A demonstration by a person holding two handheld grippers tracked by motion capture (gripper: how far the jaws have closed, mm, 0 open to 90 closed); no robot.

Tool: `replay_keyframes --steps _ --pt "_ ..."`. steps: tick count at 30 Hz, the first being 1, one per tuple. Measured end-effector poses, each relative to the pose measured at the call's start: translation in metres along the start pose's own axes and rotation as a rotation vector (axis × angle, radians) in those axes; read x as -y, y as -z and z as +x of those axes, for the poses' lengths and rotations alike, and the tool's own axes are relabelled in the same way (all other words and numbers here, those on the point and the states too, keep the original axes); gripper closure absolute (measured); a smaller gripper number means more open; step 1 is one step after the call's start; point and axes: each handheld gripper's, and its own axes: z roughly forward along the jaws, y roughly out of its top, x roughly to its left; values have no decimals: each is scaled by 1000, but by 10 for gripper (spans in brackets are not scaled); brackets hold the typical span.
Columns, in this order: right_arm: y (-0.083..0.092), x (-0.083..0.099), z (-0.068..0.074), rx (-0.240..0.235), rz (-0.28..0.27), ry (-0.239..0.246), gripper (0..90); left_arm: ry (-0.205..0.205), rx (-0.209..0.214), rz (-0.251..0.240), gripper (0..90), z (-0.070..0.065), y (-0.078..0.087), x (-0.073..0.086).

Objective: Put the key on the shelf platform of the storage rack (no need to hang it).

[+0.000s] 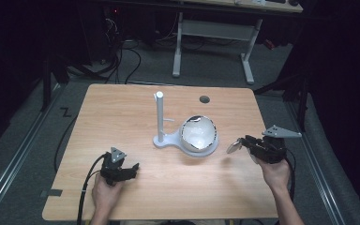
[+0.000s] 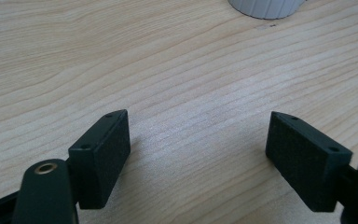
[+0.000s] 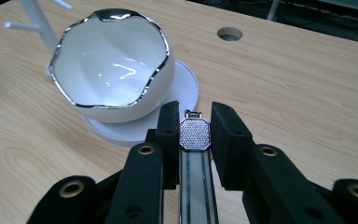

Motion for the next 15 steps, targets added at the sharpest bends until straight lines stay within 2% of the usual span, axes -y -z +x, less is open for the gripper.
replay_keyframes --steps 9,15 --pt "7 -11 14 -54 -25 28 744 0 1 1 223 0 0 0" --pt "11 -24 26 -103 -43 65 744 0 0 0 223 0 0 0"
